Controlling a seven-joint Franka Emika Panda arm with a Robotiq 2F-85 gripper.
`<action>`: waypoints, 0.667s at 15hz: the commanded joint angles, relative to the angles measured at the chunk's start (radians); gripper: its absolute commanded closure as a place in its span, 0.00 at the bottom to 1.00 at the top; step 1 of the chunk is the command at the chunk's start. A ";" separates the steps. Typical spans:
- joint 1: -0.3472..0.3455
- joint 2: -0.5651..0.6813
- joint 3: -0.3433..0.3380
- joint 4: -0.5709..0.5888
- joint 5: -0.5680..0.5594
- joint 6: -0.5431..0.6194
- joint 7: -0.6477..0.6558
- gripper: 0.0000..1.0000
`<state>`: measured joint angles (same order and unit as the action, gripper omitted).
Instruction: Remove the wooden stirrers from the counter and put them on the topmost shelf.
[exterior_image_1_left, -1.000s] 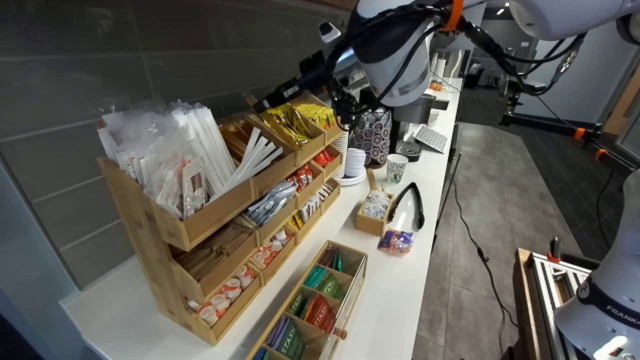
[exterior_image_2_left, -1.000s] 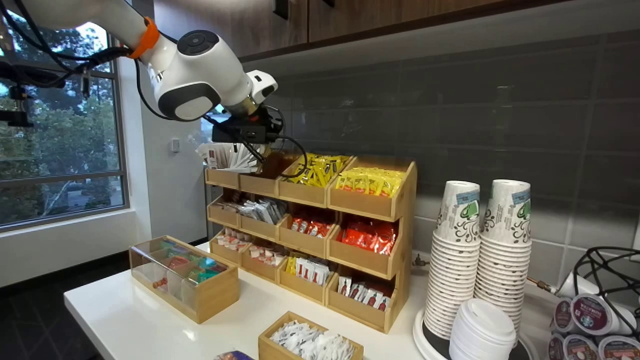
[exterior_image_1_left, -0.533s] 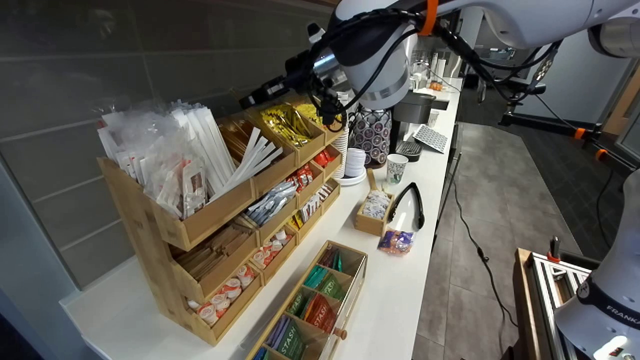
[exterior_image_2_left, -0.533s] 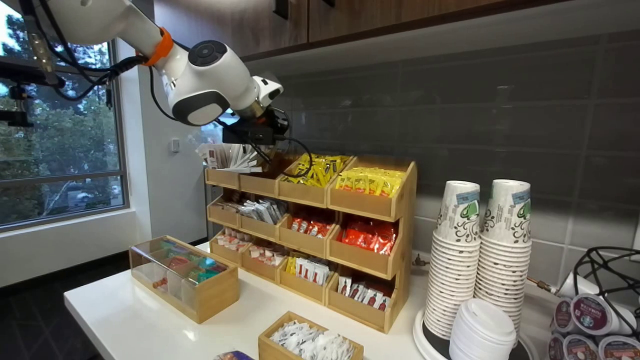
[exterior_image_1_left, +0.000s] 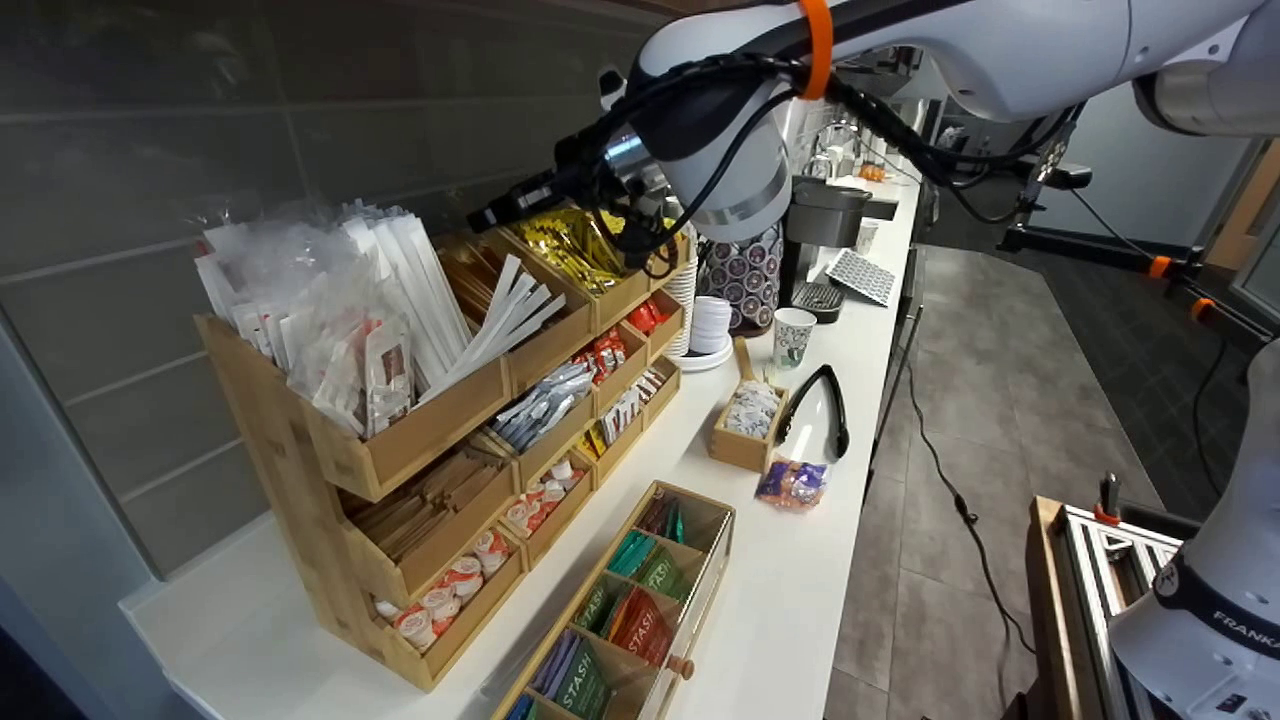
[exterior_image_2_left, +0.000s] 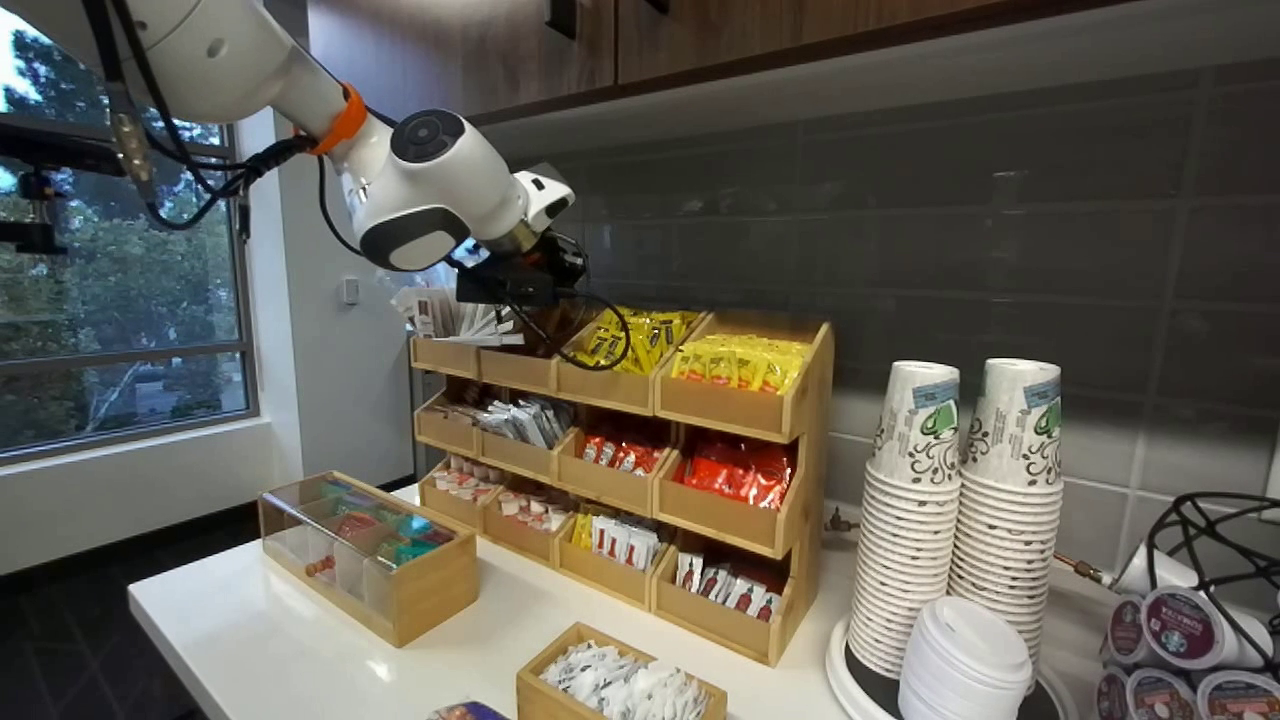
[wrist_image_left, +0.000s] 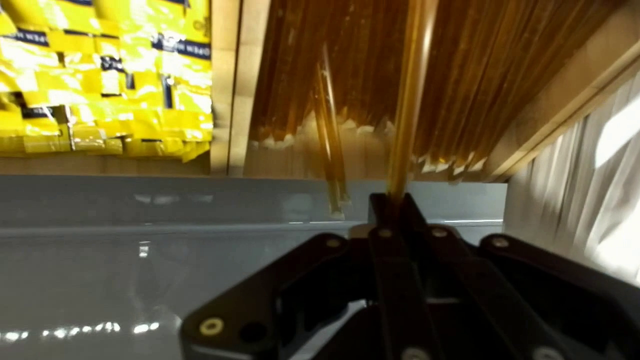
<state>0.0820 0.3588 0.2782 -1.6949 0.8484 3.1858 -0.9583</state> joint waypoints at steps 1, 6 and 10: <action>-0.012 0.041 0.021 0.029 0.006 0.032 -0.023 0.98; -0.001 0.052 0.001 0.022 -0.005 0.032 -0.010 0.69; 0.003 0.039 -0.005 0.015 -0.003 0.027 0.000 0.45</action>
<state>0.0794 0.3936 0.2761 -1.6869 0.8461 3.1924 -0.9614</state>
